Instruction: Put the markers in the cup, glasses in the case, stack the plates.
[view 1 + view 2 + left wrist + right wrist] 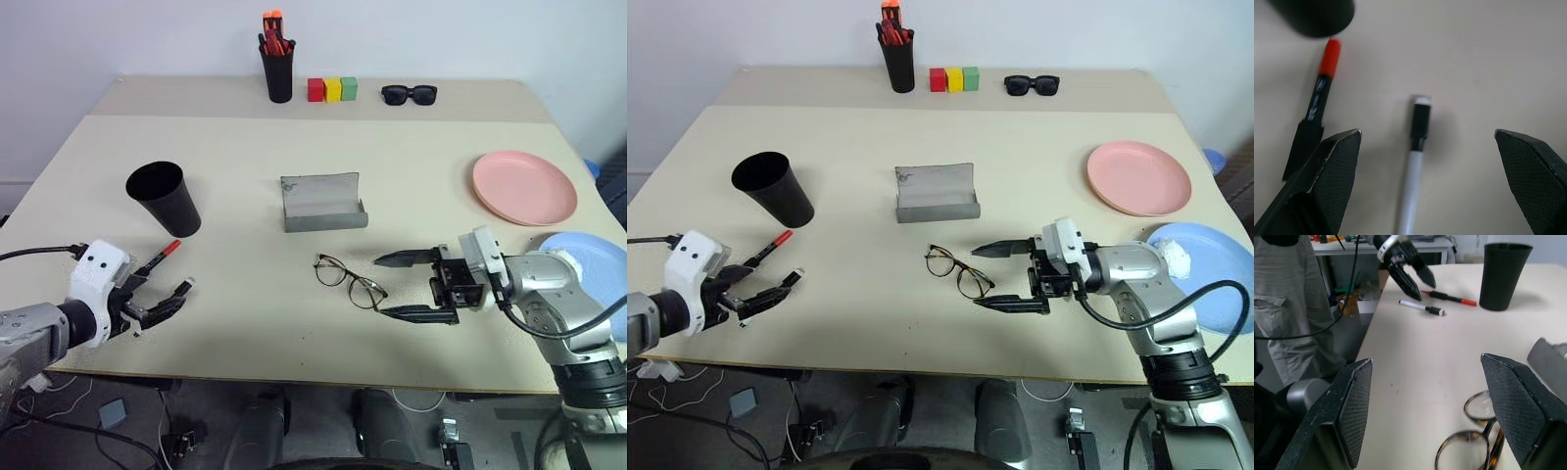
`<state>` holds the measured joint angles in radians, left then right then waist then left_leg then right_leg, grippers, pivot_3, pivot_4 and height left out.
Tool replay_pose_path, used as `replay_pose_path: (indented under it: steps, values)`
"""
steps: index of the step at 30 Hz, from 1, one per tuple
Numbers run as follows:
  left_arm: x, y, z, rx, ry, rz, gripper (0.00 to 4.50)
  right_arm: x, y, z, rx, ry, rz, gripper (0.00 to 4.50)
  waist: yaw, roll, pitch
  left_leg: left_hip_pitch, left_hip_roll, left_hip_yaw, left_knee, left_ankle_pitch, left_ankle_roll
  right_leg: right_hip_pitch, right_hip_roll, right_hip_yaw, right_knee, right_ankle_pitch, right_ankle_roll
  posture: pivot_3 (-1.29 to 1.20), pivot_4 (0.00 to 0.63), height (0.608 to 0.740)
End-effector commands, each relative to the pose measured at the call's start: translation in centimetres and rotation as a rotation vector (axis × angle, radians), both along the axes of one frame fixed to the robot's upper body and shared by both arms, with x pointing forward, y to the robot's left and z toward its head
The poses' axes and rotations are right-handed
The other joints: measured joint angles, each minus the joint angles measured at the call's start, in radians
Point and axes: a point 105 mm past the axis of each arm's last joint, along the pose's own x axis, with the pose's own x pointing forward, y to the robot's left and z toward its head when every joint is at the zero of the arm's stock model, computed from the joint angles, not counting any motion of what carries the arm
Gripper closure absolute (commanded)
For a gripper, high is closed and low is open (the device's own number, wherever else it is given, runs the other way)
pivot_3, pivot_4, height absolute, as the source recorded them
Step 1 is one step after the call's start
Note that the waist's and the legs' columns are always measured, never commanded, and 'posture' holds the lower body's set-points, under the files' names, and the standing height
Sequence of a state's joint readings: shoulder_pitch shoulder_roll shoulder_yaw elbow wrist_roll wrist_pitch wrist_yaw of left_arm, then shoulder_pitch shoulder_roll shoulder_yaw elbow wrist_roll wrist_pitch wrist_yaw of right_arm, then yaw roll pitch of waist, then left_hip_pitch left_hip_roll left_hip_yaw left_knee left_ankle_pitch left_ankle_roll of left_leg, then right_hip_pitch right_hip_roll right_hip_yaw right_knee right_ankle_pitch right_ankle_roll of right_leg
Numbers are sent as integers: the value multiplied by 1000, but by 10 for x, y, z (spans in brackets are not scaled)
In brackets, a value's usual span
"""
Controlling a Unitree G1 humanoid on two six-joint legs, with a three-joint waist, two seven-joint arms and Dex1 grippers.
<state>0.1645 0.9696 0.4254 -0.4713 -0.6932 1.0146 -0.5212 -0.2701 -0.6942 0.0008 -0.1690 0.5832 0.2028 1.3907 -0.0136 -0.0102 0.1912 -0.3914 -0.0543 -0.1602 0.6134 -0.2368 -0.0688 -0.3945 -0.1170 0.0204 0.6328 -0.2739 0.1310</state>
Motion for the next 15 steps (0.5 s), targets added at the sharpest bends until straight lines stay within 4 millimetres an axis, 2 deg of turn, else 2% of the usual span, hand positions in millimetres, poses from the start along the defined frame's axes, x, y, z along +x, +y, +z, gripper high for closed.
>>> replay_pose_path:
  steps: [1,15]
  values:
    - [1,3,-5,26,51,28,0,-1,3,5,-3,-46,9,904,0,0,0,0,0,0,0,0,0,0,0,0,0,0,0,0,150,740]
    - [6,-3,-18,49,163,-14,0,-7,2,0,-26,-37,-5,904,-2,0,0,0,0,0,0,0,-1,-1,0,0,0,0,0,0,150,740]
